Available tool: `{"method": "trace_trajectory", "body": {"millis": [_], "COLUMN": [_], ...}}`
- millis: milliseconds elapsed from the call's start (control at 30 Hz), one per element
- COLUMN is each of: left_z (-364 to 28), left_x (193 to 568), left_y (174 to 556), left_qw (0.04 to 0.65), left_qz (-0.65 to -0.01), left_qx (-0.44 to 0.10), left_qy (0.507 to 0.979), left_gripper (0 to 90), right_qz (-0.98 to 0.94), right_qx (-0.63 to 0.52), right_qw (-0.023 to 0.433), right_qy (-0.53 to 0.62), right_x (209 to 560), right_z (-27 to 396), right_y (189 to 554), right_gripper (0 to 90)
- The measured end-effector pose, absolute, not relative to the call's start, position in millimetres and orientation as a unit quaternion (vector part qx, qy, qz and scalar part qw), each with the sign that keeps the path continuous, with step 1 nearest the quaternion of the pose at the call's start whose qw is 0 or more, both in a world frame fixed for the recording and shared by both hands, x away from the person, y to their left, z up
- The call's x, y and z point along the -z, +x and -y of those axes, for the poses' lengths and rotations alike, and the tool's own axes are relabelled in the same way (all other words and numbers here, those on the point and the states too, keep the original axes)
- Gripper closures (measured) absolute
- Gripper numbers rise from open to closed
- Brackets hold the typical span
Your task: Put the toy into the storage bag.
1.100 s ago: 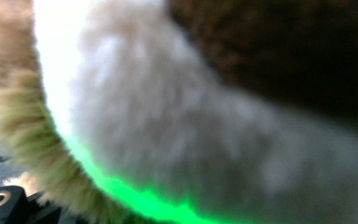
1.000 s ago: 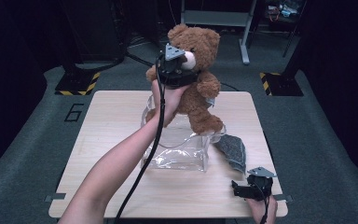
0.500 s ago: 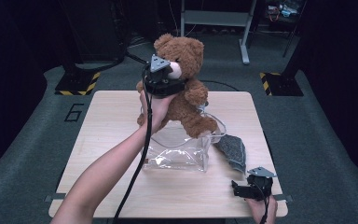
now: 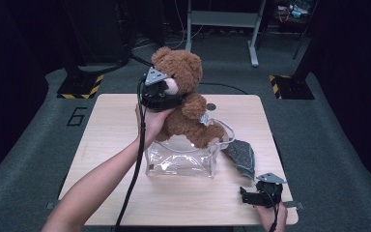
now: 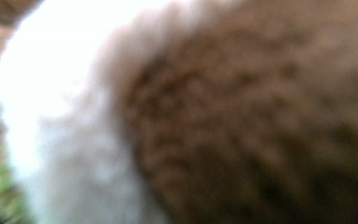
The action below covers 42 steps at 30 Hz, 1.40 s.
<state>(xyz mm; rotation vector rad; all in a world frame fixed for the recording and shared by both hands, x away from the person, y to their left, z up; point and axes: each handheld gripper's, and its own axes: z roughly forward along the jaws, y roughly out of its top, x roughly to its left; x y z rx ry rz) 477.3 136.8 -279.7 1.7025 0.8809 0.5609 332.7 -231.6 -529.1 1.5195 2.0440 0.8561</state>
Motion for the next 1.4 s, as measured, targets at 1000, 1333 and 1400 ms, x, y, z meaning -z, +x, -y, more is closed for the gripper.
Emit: {"method": "trace_trajectory", "body": {"millis": [1000, 1333, 1400], "left_z": [-136.2, -134.4, -133.8], "left_x": [306.8, 307.1, 307.3], "left_y": [474.7, 475.1, 475.1], "left_qw": [0.526, 0.524, 0.523], "left_qz": [-0.341, -0.338, -0.338], "left_qx": [-0.208, -0.206, -0.206], "left_qy": [0.751, 0.754, 0.755], "left_gripper": [42.1, 42.1, 42.1], "right_qz": [-0.752, -0.791, -0.802], "right_qx": [-0.421, -0.407, -0.398], "right_qw": [0.206, 0.193, 0.189], "right_qy": [0.464, 0.414, 0.404], "right_x": [385.0, 363.7, 361.3], "right_z": [218.1, 175.0, 164.0], "right_y": [403.4, 455.0, 465.0], "right_gripper": [5.1, 14.8, 22.0]}}
